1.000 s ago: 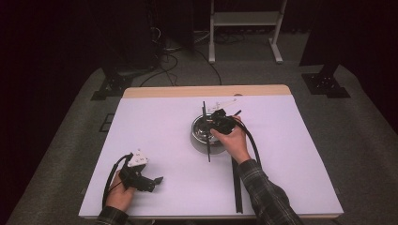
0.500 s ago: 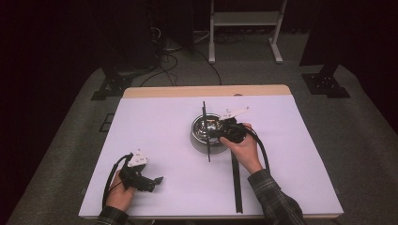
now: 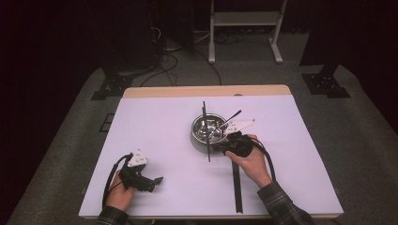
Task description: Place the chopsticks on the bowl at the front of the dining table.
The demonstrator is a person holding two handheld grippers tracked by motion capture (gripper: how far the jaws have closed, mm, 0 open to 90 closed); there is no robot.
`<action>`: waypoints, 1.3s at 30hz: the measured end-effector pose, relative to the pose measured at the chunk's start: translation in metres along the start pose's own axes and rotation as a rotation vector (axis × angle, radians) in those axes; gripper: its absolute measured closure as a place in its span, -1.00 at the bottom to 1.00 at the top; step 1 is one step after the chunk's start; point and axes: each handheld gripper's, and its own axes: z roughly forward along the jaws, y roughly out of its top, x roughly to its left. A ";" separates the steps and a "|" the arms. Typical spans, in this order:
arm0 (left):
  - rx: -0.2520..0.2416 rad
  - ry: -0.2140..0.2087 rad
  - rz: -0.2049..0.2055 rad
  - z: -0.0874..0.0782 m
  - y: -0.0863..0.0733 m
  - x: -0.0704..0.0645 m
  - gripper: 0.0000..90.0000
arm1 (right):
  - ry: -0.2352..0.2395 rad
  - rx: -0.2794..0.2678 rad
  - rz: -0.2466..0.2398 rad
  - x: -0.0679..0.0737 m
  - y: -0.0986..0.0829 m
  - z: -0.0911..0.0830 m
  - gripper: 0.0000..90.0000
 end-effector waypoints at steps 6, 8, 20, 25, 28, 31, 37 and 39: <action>0.001 0.000 0.002 0.000 0.000 0.000 -1.00 | 0.028 0.026 -0.039 0.014 -0.010 -0.002 0.99; 0.001 0.000 0.002 0.000 0.000 0.000 -1.00 | 0.036 0.038 -0.049 0.019 -0.014 -0.001 0.99; 0.001 0.000 0.002 0.000 0.000 0.000 -1.00 | 0.056 0.088 -0.101 0.032 -0.024 0.007 0.99; 0.002 0.000 0.002 0.000 0.000 0.000 -1.00 | 0.054 0.084 -0.096 0.030 -0.022 0.008 0.99; 0.002 0.000 0.002 0.000 0.000 0.000 -1.00 | 0.050 0.082 -0.091 0.029 -0.022 0.008 0.99; 0.002 0.000 0.002 0.000 0.000 0.000 -1.00 | 0.041 0.080 -0.090 0.028 -0.021 0.009 0.99; 0.002 -0.001 0.002 0.000 0.000 0.000 -1.00 | 0.031 0.076 -0.080 0.023 -0.018 0.011 0.99; 0.002 0.000 0.002 0.000 0.000 0.000 -1.00 | 0.026 0.076 -0.076 0.022 -0.017 0.012 0.99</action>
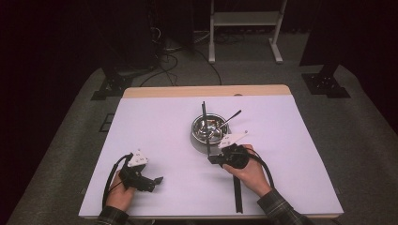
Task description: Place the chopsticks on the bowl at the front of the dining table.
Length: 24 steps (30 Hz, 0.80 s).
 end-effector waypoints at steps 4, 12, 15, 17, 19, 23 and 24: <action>0.000 0.000 0.000 0.000 0.000 0.000 -1.00 | -0.006 -0.003 0.004 -0.002 0.003 0.002 0.99; -0.002 0.000 -0.002 0.000 0.000 0.000 -1.00 | -0.019 0.000 0.016 -0.008 0.005 0.004 0.99; -0.002 0.000 -0.002 0.000 0.000 0.000 -1.00 | -0.022 0.001 0.020 -0.009 0.005 0.004 0.99; -0.002 0.000 -0.002 0.000 0.000 0.000 -1.00 | -0.025 0.003 0.019 -0.009 0.005 0.004 0.99; -0.002 0.000 -0.002 0.000 0.000 0.000 -1.00 | -0.022 0.001 0.021 -0.009 0.004 0.004 0.99; -0.002 0.001 0.000 0.000 0.000 0.000 -1.00 | -0.015 -0.006 0.018 -0.007 0.004 0.001 0.96; -0.002 0.001 0.000 0.000 0.000 0.000 -1.00 | -0.014 -0.005 0.017 -0.007 0.003 0.000 0.94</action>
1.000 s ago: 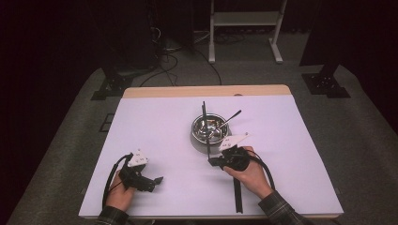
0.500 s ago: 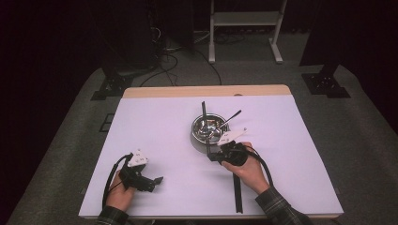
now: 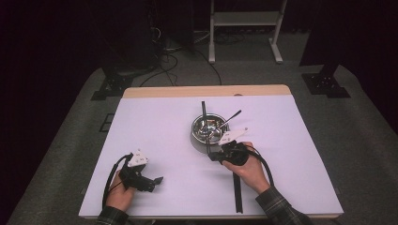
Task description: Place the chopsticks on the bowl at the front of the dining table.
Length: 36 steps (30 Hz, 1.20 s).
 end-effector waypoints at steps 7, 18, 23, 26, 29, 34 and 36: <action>0.001 0.000 0.000 0.000 0.000 0.000 -1.00 | -0.002 -0.016 0.011 0.000 -0.010 -0.010 0.78; 0.002 -0.002 -0.002 0.000 0.000 0.000 -1.00 | -0.069 -0.047 0.044 -0.011 -0.024 -0.031 0.15; 0.001 0.000 0.000 0.000 0.000 0.000 -1.00 | -0.112 -0.049 0.061 -0.015 -0.031 -0.041 -0.03; 0.001 0.000 0.000 0.000 0.000 0.000 -1.00 | -0.128 -0.054 0.066 -0.016 -0.036 -0.047 -0.07; 0.000 0.000 0.000 0.000 0.000 0.000 -1.00 | -0.152 -0.052 0.068 -0.017 -0.041 -0.055 -0.08; 0.000 0.000 0.000 0.000 0.000 0.000 -1.00 | -0.175 -0.055 0.082 -0.020 -0.050 -0.066 -0.10; 0.000 0.000 0.000 0.000 0.000 0.000 -1.00 | -0.184 -0.056 0.089 -0.021 -0.053 -0.070 -0.10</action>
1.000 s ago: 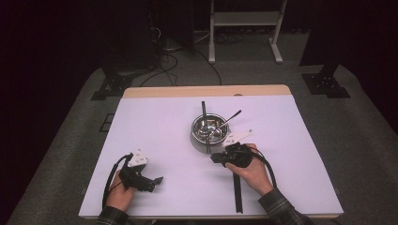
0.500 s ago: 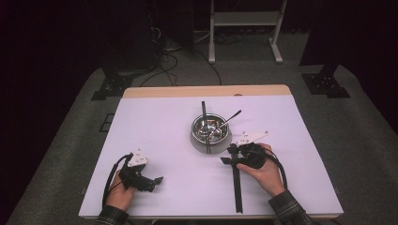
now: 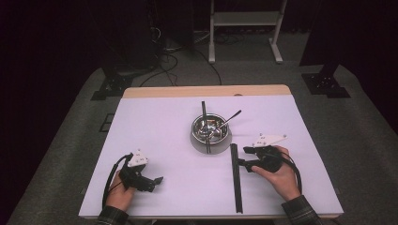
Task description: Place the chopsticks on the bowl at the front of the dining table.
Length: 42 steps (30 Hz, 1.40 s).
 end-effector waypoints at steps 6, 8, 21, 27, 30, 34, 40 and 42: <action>0.001 -0.001 -0.001 0.000 0.000 0.000 -1.00 | -0.033 0.001 0.022 -0.007 -0.012 -0.014 -0.15; 0.001 -0.001 0.000 0.000 0.000 0.000 -1.00 | -0.044 0.000 0.036 -0.011 -0.017 -0.019 -0.16; 0.001 -0.001 -0.001 0.000 0.000 0.000 -1.00 | -0.106 0.026 0.092 -0.030 -0.051 -0.041 -0.40; 0.001 -0.001 -0.001 0.000 0.000 0.000 -1.00 | -0.121 0.029 0.099 -0.034 -0.062 -0.050 -0.46; 0.001 -0.001 -0.001 0.000 0.000 0.000 -1.00 | -0.128 0.056 0.100 -0.036 -0.069 -0.051 -0.51; 0.001 -0.001 -0.001 0.000 0.000 0.000 -1.00 | -0.136 0.072 0.111 -0.039 -0.077 -0.053 -0.52; 0.001 -0.001 -0.001 0.000 0.000 0.000 -1.00 | -0.134 0.095 0.112 -0.042 -0.089 -0.054 -0.52; 0.001 -0.001 -0.001 0.000 0.000 0.000 -1.00 | -0.135 0.085 0.108 -0.042 -0.092 -0.056 -0.51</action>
